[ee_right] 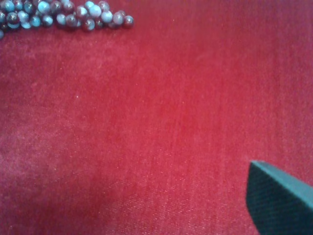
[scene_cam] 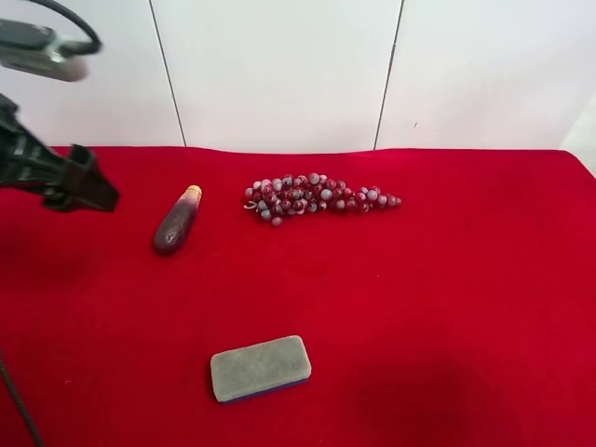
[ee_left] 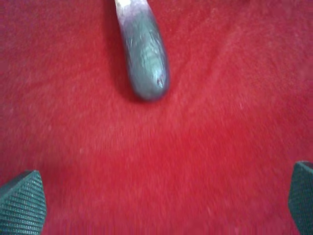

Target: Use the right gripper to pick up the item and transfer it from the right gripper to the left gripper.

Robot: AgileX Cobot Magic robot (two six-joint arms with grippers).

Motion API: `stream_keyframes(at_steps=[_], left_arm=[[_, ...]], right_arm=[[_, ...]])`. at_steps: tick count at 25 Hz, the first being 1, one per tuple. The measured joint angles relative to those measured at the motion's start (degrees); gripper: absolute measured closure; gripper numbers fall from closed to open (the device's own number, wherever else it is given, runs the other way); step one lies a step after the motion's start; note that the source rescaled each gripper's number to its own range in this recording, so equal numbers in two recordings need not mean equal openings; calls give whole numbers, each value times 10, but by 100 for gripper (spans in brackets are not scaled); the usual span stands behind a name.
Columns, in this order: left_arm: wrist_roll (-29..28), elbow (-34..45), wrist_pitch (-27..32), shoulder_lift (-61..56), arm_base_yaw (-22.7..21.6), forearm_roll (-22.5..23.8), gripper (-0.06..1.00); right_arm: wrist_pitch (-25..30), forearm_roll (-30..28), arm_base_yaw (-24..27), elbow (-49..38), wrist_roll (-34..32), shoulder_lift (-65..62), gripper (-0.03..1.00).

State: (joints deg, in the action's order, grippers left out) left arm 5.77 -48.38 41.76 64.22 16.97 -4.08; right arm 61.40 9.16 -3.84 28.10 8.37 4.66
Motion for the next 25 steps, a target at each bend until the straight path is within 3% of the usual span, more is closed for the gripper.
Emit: stream_keyframes(at_steps=[6,22,25], left_arm=[[0,0,98,-75,0,1,-5],[-1,0,228,-207,0,29,-5],[-6,8,244,-235,-21,28,-5]], right_arm=[[0,0,0,0,0,0,-3],[0,0,0,0,0,0,-3],[0,0,0,0,0,0,-3]])
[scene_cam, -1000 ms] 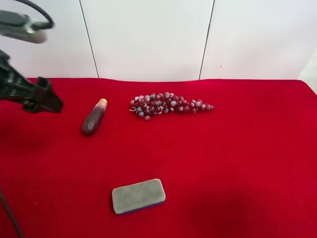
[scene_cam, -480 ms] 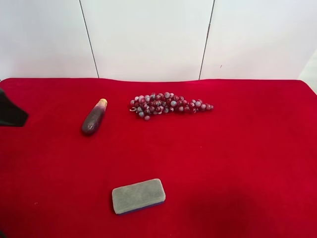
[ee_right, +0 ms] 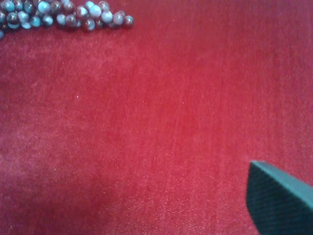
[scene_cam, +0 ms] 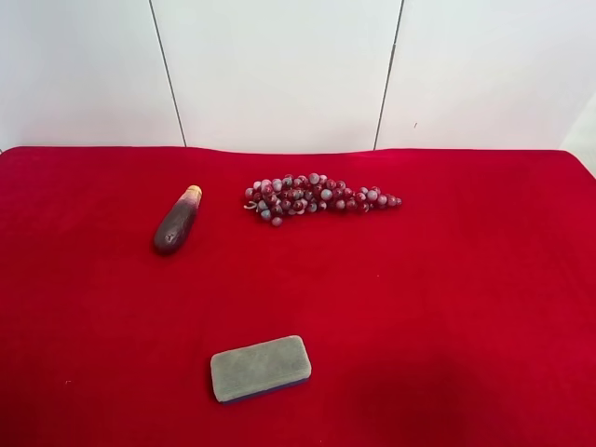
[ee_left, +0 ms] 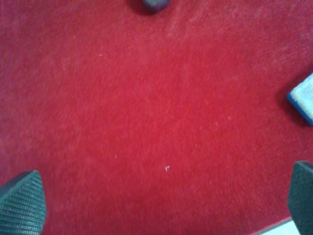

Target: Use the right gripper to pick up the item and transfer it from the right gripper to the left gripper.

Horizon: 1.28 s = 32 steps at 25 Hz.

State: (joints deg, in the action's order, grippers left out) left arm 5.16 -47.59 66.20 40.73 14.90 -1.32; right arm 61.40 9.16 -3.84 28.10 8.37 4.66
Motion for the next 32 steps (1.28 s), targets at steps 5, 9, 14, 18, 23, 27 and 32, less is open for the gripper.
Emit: stream_keyframes(at_steps=[5,9,14,18,23,27,32], left_arm=[[-3,80,-15,-65,-81,-46,-5],[-4,141,-44,-143,-130,-60,-5],[-4,173,-59,-236,-160,-60,-5],[-4,173,-47,-295,-169,-53,-5],[-4,174,-43,-364,-170,-53,-5],[-3,178,-44,-407,-170,-51,-5],[5,183,-48,-410,-170,-53,-5]], right_arm=[[0,0,0,0,0,0,-3],[0,0,0,0,0,0,-3],[0,0,0,0,0,0,-3],[0,0,0,0,0,0,-3],[0,0,0,0,0,0,-3],[0,0,0,0,0,0,-3],[0,0,0,0,0,0,-3]])
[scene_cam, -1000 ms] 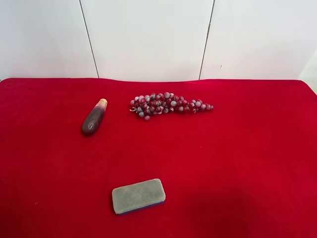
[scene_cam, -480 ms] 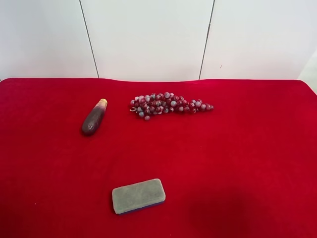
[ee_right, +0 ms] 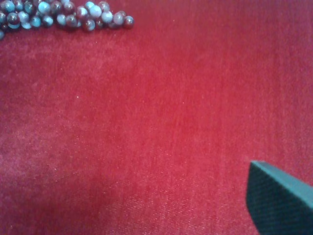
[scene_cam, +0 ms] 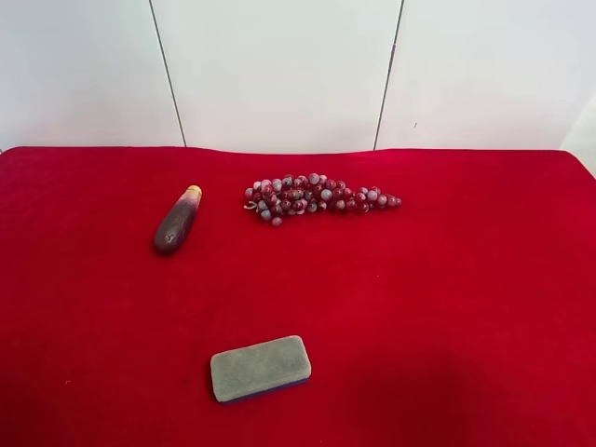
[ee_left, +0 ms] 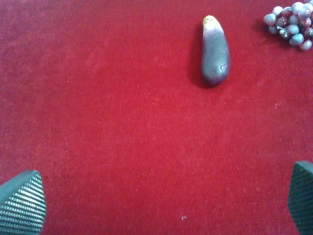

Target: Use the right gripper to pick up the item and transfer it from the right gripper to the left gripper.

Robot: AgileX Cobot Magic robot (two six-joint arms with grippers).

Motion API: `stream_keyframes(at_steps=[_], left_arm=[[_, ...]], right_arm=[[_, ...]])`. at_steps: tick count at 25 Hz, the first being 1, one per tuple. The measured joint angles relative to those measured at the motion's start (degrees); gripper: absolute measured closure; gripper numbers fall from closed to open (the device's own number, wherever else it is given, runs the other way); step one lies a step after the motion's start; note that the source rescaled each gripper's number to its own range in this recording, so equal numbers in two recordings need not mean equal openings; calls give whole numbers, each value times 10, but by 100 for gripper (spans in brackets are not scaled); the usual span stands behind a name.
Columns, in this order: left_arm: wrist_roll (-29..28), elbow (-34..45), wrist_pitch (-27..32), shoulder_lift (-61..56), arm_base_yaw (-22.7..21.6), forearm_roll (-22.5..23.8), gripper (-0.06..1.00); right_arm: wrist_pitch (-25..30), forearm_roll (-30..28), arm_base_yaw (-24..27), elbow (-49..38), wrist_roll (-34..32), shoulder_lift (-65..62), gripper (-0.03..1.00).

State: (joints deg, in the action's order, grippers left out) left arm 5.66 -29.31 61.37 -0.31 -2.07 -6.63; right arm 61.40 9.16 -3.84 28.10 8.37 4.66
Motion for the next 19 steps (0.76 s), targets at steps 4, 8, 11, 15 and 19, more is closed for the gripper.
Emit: stream_keyframes(at_steps=[4,8,11,15,19], left_arm=[[0,0,0,0,0,0,-5],[0,0,0,0,0,0,-5],[0,0,0,0,0,0,-5],[0,0,0,0,0,-1,-5],[0,0,0,0,0,-1,-5]], right_arm=[[0,0,0,0,0,0,-3],[0,0,0,0,0,0,-3],[0,0,0,0,0,0,-3],[0,0,0,0,0,0,-3],[0,0,0,0,0,0,-3]])
